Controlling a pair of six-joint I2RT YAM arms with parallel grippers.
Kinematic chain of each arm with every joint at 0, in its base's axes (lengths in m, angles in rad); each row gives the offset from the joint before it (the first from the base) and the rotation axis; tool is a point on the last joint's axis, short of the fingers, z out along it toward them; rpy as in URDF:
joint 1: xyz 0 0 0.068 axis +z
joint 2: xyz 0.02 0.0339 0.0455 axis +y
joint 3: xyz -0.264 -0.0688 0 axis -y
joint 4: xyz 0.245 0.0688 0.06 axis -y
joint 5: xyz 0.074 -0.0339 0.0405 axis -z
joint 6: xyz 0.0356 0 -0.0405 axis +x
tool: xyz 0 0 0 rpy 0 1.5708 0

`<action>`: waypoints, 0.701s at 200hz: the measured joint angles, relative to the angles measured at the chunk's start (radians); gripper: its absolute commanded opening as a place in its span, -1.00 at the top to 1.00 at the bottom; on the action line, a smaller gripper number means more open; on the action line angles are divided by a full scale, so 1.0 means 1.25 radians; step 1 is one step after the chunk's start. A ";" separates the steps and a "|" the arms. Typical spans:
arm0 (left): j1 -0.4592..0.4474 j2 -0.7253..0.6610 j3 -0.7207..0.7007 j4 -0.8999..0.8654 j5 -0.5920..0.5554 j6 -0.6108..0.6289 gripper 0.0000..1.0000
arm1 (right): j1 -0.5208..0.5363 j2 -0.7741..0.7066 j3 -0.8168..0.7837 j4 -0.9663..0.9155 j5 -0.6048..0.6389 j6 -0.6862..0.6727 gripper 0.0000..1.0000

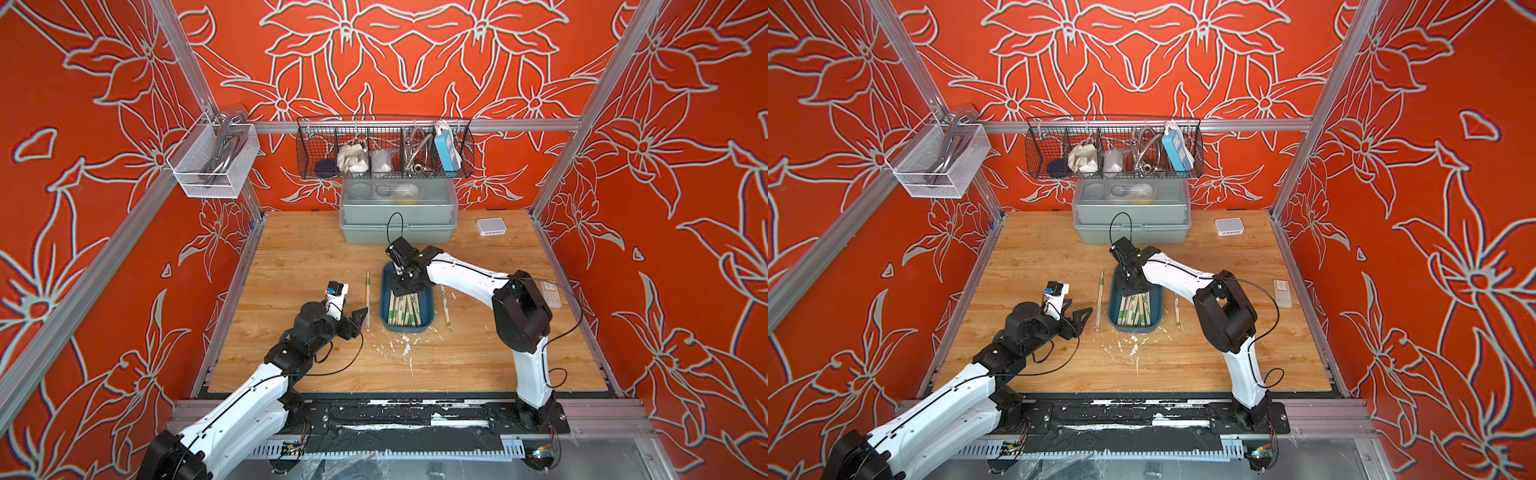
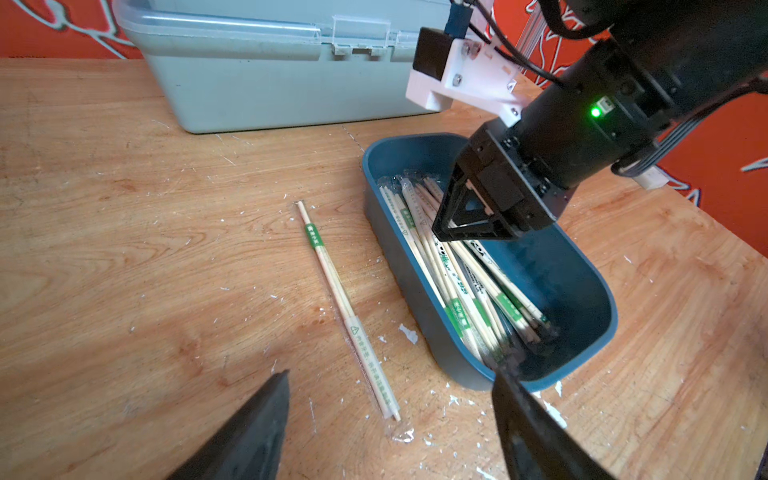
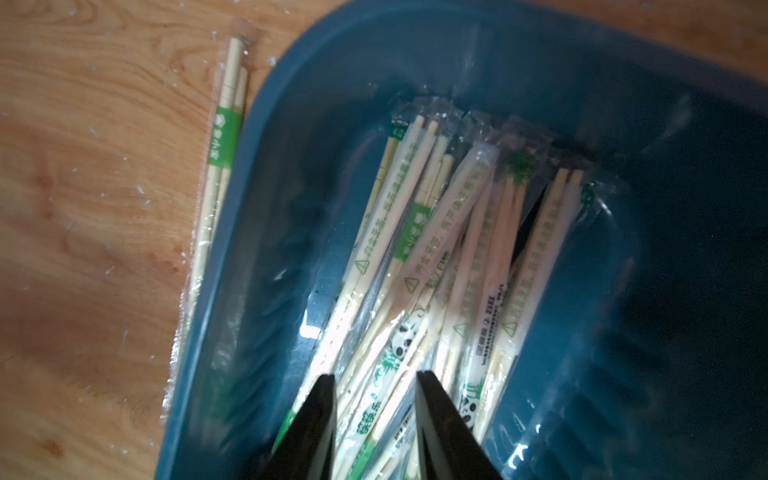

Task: Take the paired disposable chopsticks out of the storage box
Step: Pick up the paired disposable chopsticks from the storage box.

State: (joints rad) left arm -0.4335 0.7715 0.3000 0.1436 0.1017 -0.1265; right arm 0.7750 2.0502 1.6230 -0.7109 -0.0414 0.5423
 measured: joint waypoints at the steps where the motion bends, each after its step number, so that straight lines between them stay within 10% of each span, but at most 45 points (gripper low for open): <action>1: 0.000 0.001 0.000 0.000 0.000 0.000 -0.54 | 0.000 0.000 0.001 -0.001 0.000 0.000 0.28; 140: 0.000 0.031 0.001 0.000 -0.012 0.004 -0.54 | 0.000 0.092 0.045 -0.006 0.010 0.051 0.36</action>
State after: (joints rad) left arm -0.4335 0.8097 0.3012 0.1432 0.0872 -0.1211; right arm 0.7746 2.1651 1.6787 -0.7181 -0.0288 0.6056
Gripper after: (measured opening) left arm 0.771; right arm 0.319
